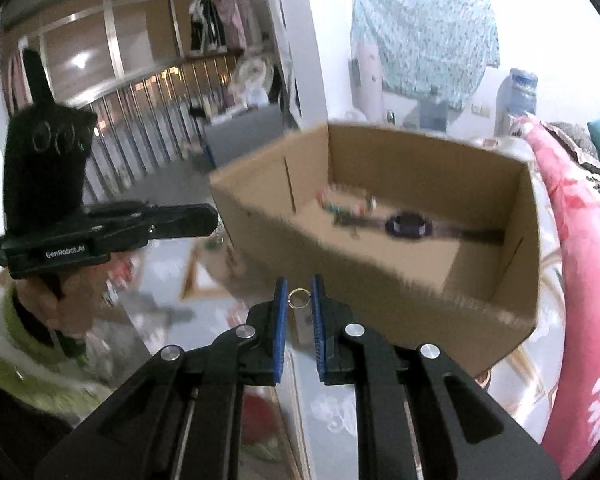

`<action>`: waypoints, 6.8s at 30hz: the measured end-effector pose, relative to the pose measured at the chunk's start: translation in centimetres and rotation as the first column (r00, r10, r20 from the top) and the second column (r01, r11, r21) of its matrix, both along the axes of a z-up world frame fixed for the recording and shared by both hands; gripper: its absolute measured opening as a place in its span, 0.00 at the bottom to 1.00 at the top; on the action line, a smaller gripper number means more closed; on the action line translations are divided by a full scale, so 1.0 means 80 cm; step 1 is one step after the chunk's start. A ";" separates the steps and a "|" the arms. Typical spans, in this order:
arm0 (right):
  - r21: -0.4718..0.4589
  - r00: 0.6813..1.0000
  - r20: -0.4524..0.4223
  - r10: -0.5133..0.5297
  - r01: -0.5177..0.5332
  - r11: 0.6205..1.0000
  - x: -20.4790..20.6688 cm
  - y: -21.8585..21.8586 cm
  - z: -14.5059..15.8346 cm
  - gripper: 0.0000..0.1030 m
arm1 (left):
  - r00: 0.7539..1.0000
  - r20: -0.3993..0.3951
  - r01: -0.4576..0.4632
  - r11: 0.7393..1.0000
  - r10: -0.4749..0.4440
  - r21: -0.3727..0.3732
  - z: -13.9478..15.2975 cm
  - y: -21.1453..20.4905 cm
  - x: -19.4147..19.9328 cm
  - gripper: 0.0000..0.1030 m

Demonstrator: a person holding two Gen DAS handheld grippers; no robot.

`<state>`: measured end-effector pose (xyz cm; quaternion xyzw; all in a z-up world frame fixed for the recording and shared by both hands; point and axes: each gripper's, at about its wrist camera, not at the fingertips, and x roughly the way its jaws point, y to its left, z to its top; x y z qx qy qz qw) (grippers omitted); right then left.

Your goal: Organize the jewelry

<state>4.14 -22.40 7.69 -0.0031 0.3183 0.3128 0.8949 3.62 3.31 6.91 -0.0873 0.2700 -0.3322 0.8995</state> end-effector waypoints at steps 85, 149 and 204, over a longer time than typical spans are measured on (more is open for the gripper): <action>-0.059 0.906 -0.275 -0.321 0.317 0.947 -0.006 -0.066 -0.120 0.21 | 0.984 -0.084 0.176 0.918 -0.156 0.355 -0.113 -0.169 0.013 0.22; -0.026 0.898 -0.300 -0.321 0.328 0.944 -0.014 -0.067 -0.122 0.21 | 0.967 -0.036 0.241 0.853 -0.253 0.462 -0.124 -0.170 -0.023 0.04; -0.174 0.904 -0.171 -0.391 0.363 0.915 -0.006 -0.015 -0.128 0.10 | 0.990 -0.138 0.054 0.928 -0.002 0.369 -0.114 -0.122 0.018 0.04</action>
